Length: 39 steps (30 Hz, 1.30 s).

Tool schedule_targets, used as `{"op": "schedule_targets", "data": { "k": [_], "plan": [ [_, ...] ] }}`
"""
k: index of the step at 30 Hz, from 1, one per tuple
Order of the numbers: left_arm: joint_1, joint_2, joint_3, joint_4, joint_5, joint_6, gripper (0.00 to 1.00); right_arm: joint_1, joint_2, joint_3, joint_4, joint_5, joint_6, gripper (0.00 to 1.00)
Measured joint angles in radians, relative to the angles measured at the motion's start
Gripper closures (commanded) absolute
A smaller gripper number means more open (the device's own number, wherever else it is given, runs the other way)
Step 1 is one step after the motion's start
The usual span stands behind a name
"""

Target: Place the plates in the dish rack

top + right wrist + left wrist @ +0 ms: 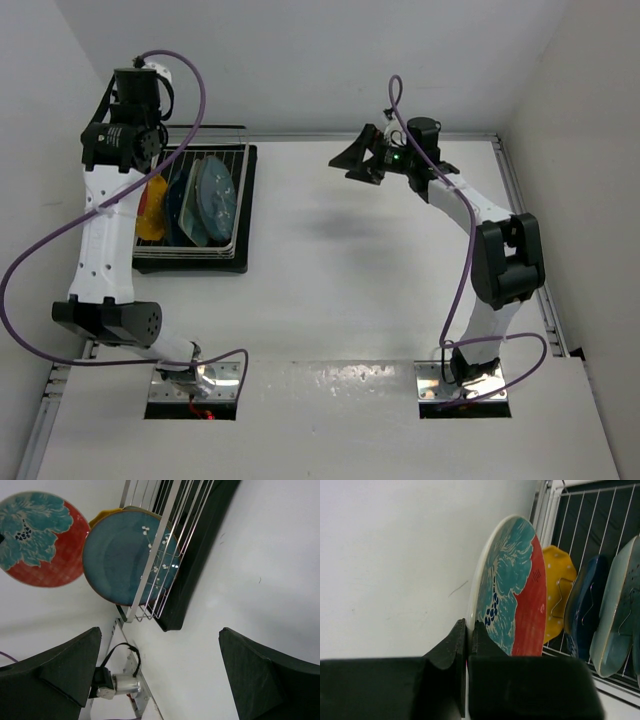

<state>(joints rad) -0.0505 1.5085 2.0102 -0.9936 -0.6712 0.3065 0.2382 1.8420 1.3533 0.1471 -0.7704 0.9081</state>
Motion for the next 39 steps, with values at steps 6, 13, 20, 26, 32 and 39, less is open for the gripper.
{"op": "schedule_targets", "data": {
  "k": [6, 13, 20, 26, 32, 39],
  "plan": [
    [0.006, 0.003, -0.013, 0.042, -0.02, 0.015, 1.0, 0.0, 0.0, 0.013, -0.014, 0.0, 0.0, 0.0],
    [0.045, -0.013, -0.162, 0.129, 0.009, 0.021, 1.0, 0.0, 0.006, 0.037, -0.047, 0.0, -0.011, 0.0],
    [0.105, -0.011, -0.269, 0.128, 0.065, 0.016, 1.0, 0.003, 0.007, 0.05, -0.057, 0.0, -0.016, 0.0],
    [0.119, -0.013, -0.298, 0.174, 0.111, -0.006, 1.0, 0.006, 0.007, 0.05, -0.077, 0.0, -0.026, 0.0],
    [0.124, -0.013, -0.33, 0.169, 0.156, -0.029, 1.0, 0.006, 0.007, 0.05, -0.082, 0.0, -0.03, 0.0],
    [0.146, -0.024, -0.385, 0.218, 0.189, -0.031, 1.0, 0.006, 0.007, 0.05, -0.082, 0.0, -0.035, 0.0]
  ]
}}
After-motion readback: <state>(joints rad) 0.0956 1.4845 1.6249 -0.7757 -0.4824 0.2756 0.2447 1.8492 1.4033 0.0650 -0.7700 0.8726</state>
